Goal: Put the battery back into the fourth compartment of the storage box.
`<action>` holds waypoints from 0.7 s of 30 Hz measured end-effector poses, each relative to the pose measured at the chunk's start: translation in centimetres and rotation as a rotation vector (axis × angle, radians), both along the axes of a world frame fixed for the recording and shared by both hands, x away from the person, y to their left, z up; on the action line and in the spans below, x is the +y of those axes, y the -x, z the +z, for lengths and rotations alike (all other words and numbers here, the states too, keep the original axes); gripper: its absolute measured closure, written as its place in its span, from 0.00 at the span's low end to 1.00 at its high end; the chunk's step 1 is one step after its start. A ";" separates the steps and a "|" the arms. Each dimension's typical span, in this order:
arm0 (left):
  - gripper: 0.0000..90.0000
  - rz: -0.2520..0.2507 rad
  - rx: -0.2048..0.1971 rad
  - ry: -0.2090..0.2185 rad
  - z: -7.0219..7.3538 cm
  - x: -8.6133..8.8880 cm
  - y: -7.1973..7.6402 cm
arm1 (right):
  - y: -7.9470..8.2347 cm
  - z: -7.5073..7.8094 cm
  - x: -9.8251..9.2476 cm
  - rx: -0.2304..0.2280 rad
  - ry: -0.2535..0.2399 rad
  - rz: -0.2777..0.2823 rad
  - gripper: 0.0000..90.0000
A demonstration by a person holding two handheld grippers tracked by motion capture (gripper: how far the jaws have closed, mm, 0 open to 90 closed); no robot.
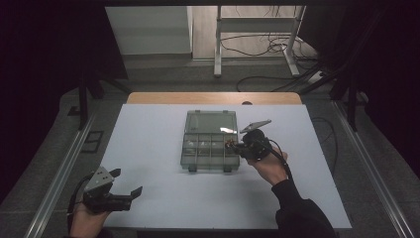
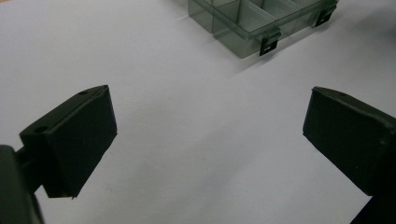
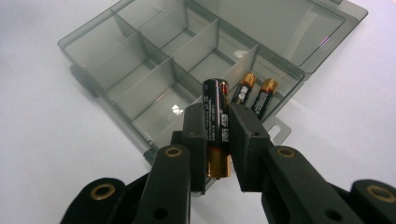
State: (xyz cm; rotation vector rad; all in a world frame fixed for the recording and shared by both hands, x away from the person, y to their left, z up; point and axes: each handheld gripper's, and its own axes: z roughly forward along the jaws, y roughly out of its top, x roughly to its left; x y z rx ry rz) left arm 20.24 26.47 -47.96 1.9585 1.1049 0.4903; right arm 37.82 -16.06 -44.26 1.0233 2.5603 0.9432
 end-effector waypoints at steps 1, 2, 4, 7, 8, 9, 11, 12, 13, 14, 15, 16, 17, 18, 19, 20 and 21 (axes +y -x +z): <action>0.04 0.000 0.000 0.000 0.0 0.0 0.0 | -0.1 0.0 0.0 -0.003 -0.001 -0.004 0.85; 0.04 0.000 0.000 0.000 0.0 0.0 0.0 | -0.3 0.1 0.1 -0.004 -0.002 -0.006 0.85; 0.04 0.000 -0.001 -0.001 0.0 0.0 0.0 | -0.6 0.2 0.1 -0.004 -0.003 -0.012 0.85; 0.04 0.002 0.000 0.000 0.0 0.0 0.0 | -1.2 0.2 0.3 -0.004 -0.004 -0.020 0.85; 0.04 0.002 -0.001 0.000 0.0 0.0 0.0 | -1.4 0.2 0.3 -0.004 -0.003 -0.023 0.85; 0.04 0.003 -0.001 0.001 0.0 0.1 0.0 | -1.6 0.1 0.4 0.001 -0.001 -0.027 0.85; 0.04 0.003 0.000 0.001 0.0 0.1 0.0 | -1.9 -0.1 0.6 0.000 0.003 -0.031 0.85; 0.04 0.002 0.000 0.001 0.0 0.1 0.0 | -2.1 -0.1 0.6 0.000 0.005 -0.035 0.85; 0.04 0.003 -0.001 -0.001 0.0 0.1 0.0 | -2.2 -0.1 0.6 0.004 0.004 -0.040 0.85; 0.04 0.003 -0.001 0.000 0.0 0.1 0.0 | -2.4 -0.2 0.7 0.000 0.006 -0.042 0.85; 0.04 0.003 -0.002 0.001 0.0 0.1 0.0 | -2.5 -0.2 0.7 -0.002 0.009 -0.043 0.85; 0.04 0.003 -0.002 0.001 0.0 0.1 0.0 | -2.6 -0.1 0.7 -0.002 0.009 -0.048 0.85; 0.04 0.003 -0.001 0.000 0.0 0.1 0.0 | -2.8 -0.1 0.7 -0.003 0.010 -0.049 0.85; 0.04 0.003 -0.001 0.001 0.0 0.1 0.0 | -2.9 -0.1 0.8 -0.006 0.010 -0.052 0.85; 0.04 0.003 -0.002 0.001 0.0 0.1 0.0 | -3.0 0.0 0.8 -0.008 0.010 -0.054 0.85; 0.04 0.003 -0.002 0.001 0.0 0.1 0.0 | -3.1 0.0 0.8 -0.008 0.008 -0.056 0.85; 0.04 0.003 -0.002 0.001 0.0 0.1 0.0 | -3.2 0.0 0.8 -0.010 0.010 -0.058 0.85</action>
